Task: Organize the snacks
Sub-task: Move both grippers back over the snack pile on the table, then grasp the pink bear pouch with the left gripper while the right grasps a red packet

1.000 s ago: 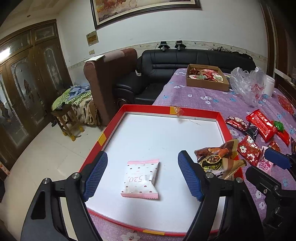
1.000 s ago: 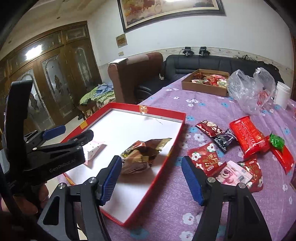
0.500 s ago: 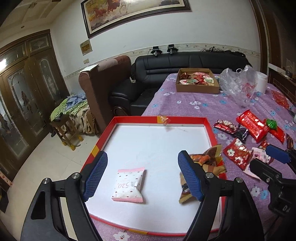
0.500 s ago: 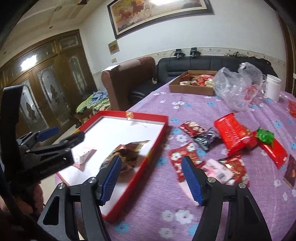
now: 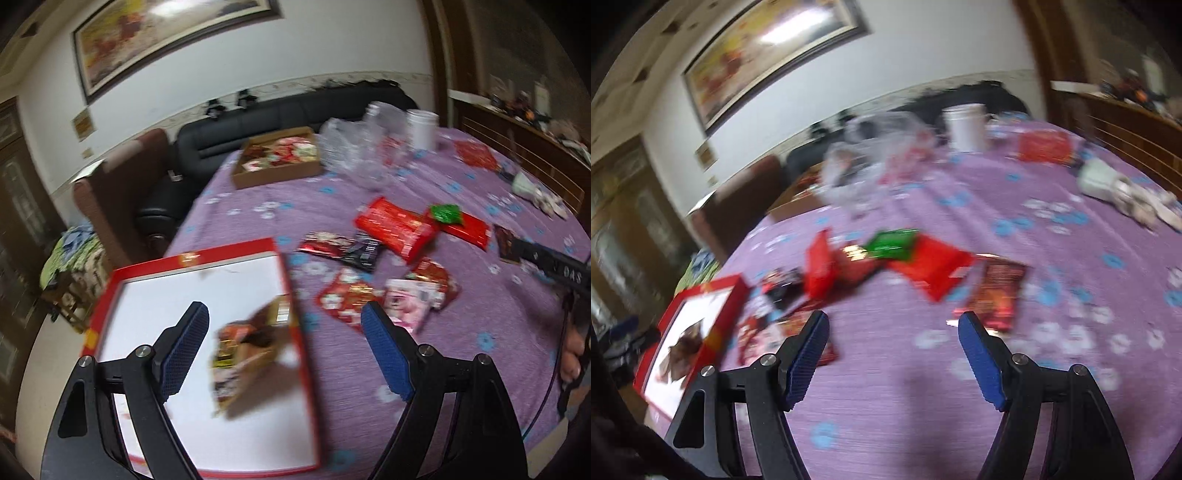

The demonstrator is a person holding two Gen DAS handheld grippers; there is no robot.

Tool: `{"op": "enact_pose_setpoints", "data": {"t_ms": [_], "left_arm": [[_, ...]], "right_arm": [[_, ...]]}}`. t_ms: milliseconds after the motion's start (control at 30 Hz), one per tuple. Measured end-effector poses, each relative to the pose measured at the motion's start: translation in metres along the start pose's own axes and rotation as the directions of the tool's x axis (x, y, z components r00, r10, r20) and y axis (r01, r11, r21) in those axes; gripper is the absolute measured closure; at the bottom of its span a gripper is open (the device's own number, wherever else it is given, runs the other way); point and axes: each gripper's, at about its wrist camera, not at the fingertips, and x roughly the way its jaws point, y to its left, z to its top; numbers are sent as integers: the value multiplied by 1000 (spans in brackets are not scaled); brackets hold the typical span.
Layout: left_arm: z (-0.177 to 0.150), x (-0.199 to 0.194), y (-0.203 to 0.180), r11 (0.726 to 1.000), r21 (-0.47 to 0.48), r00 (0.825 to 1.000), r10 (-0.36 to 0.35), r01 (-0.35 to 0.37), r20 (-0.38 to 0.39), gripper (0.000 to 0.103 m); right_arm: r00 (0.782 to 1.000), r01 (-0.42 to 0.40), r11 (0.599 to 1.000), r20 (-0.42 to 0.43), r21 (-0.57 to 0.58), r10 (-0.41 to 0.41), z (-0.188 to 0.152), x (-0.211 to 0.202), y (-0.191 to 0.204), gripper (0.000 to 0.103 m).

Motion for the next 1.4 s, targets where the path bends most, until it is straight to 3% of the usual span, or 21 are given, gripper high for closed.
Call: {"op": "enact_pose_setpoints", "data": {"t_ms": [167, 267, 400, 533, 800, 1033, 1167, 1300, 1400], "left_arm": [[3, 19, -54, 991, 101, 995, -83, 88, -54, 18], [1, 28, -81, 983, 121, 986, -124, 137, -107, 18], [-4, 17, -113, 964, 197, 983, -166, 179, -82, 18], [-10, 13, -120, 956, 230, 982, -170, 184, -79, 18], [-19, 24, -80, 976, 112, 980, -174, 184, -94, 18], [-19, 36, -64, 970, 41, 966, -234, 240, -109, 18], [-12, 54, -65, 972, 35, 963, -225, 232, -146, 18], [-9, 78, -67, 968, 12, 945, -241, 249, -220, 18], [-6, 89, -68, 954, -34, 927, -296, 296, -232, 18]], "right_arm": [[999, 29, 995, 27, 94, -32, 6, -11, -43, 25], [1000, -12, 987, 8, 158, 11, 6, -7, -57, 25], [999, -30, 984, -9, 178, 32, 6, -1, -59, 25], [999, -32, 983, -26, 182, 37, 4, 2, -61, 25], [998, -30, 981, -49, 190, 40, 4, 7, -62, 24], [997, -40, 981, -51, 192, 50, 3, 8, -61, 24], [997, -47, 980, -49, 193, 57, 3, 9, -61, 24], [997, -53, 980, -47, 194, 63, 3, 8, -61, 24], [997, -56, 979, -49, 194, 67, 3, 9, -61, 24]]}}
